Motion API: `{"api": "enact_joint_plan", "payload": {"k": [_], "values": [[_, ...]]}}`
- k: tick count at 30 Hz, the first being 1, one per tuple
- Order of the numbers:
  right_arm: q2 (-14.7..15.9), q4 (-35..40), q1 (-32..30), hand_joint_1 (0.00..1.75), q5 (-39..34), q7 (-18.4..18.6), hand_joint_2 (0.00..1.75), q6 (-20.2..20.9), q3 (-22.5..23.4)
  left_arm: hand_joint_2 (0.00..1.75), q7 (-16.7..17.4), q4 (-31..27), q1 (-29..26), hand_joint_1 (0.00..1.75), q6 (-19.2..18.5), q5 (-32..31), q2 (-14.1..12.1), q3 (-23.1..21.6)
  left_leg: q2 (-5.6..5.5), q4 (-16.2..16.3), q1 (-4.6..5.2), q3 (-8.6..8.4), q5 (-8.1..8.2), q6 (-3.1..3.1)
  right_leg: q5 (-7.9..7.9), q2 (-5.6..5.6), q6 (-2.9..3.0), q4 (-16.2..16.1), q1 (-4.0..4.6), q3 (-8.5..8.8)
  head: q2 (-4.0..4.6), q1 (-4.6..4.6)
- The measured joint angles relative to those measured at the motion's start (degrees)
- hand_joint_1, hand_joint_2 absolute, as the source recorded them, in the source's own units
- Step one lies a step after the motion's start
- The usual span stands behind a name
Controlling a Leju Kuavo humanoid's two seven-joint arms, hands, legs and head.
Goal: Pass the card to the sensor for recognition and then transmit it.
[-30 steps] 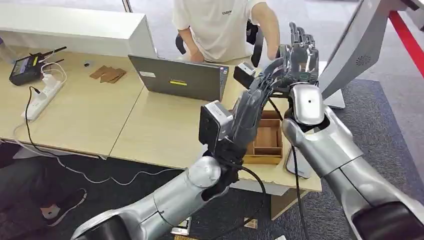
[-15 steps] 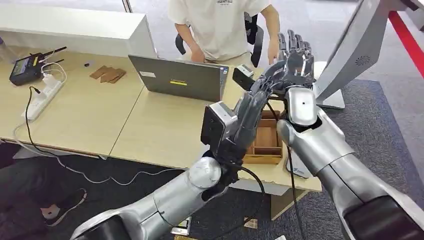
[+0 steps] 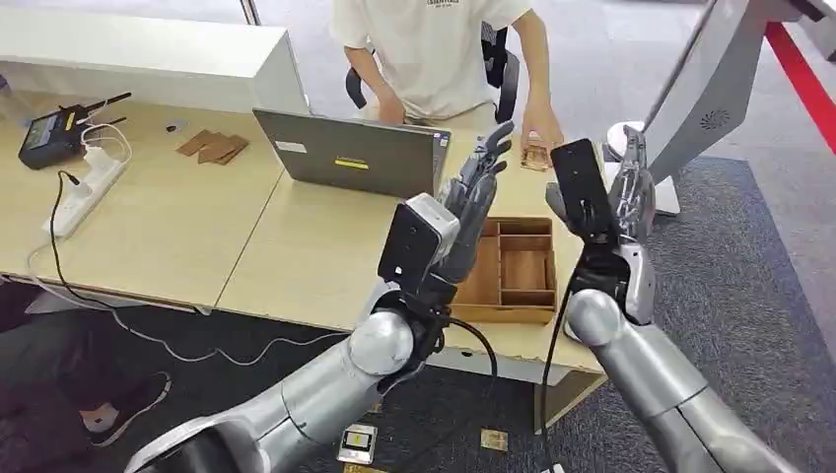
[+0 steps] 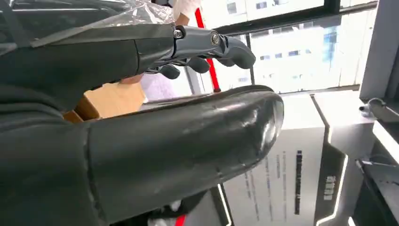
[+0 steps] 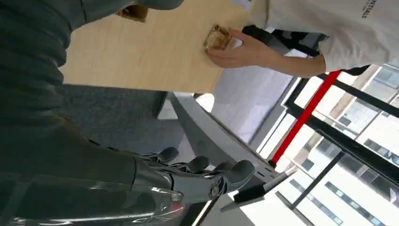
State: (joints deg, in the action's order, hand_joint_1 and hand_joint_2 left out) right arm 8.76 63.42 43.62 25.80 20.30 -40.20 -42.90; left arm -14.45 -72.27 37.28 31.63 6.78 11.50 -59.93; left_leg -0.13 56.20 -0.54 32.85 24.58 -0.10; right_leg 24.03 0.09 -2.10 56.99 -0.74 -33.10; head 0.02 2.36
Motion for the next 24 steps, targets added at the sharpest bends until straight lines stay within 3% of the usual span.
{"api": "enact_joint_plan", "payload": {"k": [4, 9, 17, 24], "values": [[1.63, 10.81, -6.88, 0.00, -5.87, -4.44, 1.75, 0.00, 4.57, 0.00, 1.93, -3.03, -0.54, 0.00, 1.07, -1.93, -1.76, 0.27, 0.00, 0.00, 0.00, 0.00, 0.00, 0.00, 0.00, 0.00, 0.00, 0.00, 0.00, -0.01, 0.00, 0.07], [3.00, 21.38, -13.09, 0.00, -8.27, -6.68, 1.75, -0.02, 9.17, 0.00, 2.85, -6.74, -1.06, 0.00, 1.81, -3.74, -3.48, 0.61, 0.01, 0.00, 0.00, 0.00, 0.00, 0.00, 0.00, 0.00, 0.00, 0.00, 0.00, 0.00, 0.00, 0.04], [3.81, 28.93, -16.65, 0.00, -9.04, -8.17, 1.75, 0.00, 12.17, 0.00, 3.20, -9.65, -1.39, 0.00, 1.79, -5.10, -4.64, 0.59, 0.02, 0.00, 0.02, -0.01, -0.01, 0.00, -0.01, 0.00, 0.00, 0.00, -0.02, 0.00, 0.00, 0.04], [3.15, 37.74, -20.07, 0.00, -7.29, -13.72, 1.75, 0.02, 14.57, 0.00, 3.09, -13.06, -2.05, 0.00, 3.85, -7.31, -6.00, 0.61, 0.02, 0.00, 0.01, 0.00, 0.00, 0.00, 0.01, -0.01, 0.01, 0.00, -0.01, 0.00, 0.00, 0.07]]}}
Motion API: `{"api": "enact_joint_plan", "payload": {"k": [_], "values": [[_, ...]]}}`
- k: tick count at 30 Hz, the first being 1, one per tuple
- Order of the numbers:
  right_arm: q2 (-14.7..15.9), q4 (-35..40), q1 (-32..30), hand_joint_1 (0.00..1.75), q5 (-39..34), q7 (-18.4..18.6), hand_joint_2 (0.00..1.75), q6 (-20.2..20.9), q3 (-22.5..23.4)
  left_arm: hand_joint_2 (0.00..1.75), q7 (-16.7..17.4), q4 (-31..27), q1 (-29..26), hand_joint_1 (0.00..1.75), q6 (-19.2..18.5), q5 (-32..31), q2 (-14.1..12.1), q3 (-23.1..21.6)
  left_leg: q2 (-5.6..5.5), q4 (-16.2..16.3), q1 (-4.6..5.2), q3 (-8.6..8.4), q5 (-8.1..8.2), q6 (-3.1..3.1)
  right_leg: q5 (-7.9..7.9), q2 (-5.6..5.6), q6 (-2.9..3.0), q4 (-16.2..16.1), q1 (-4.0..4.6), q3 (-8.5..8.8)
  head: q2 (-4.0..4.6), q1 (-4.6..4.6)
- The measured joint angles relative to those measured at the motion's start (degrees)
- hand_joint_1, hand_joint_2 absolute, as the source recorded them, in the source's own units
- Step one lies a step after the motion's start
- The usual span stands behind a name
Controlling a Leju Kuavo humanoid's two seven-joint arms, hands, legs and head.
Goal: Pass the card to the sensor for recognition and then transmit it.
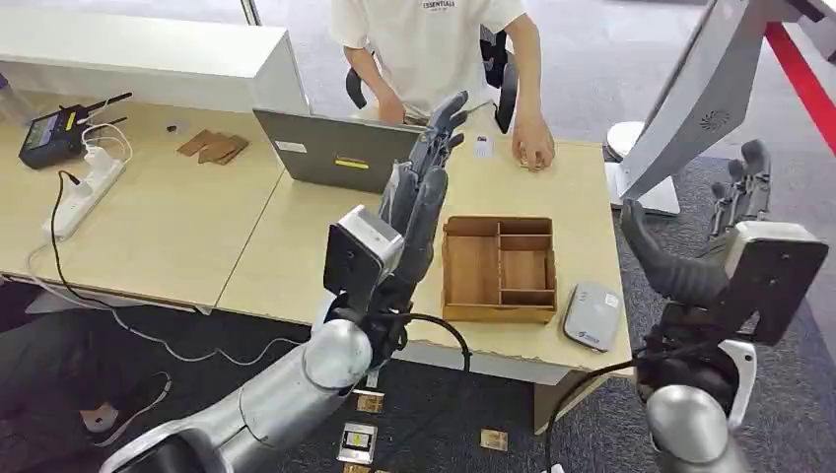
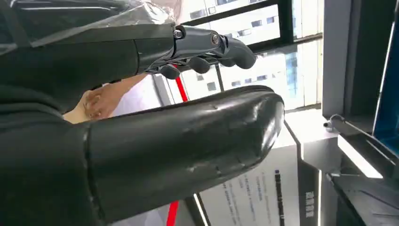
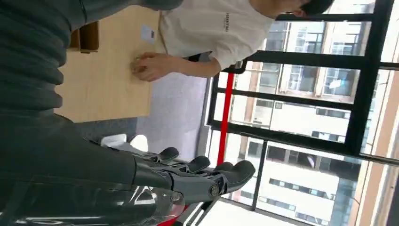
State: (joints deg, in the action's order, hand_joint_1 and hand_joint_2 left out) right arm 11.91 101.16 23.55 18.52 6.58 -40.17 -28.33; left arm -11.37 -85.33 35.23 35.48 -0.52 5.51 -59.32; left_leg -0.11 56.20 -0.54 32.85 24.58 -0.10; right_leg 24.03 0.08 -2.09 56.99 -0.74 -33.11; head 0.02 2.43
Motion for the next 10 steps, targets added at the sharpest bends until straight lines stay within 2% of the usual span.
{"api": "enact_joint_plan", "payload": {"k": [10], "values": [[-1.44, 7.95, -2.99, 0.00, 3.25, -1.99, 1.75, 0.07, 0.00, 0.00, 0.00, -2.92, -0.19, 0.00, 1.64, 0.02, -1.72, 1.70, 0.01, -0.01, 0.00, 0.00, 0.00, 0.00, 0.00, 0.00, 0.01, 0.00, 0.00, 0.02, 0.00, -0.04]]}}
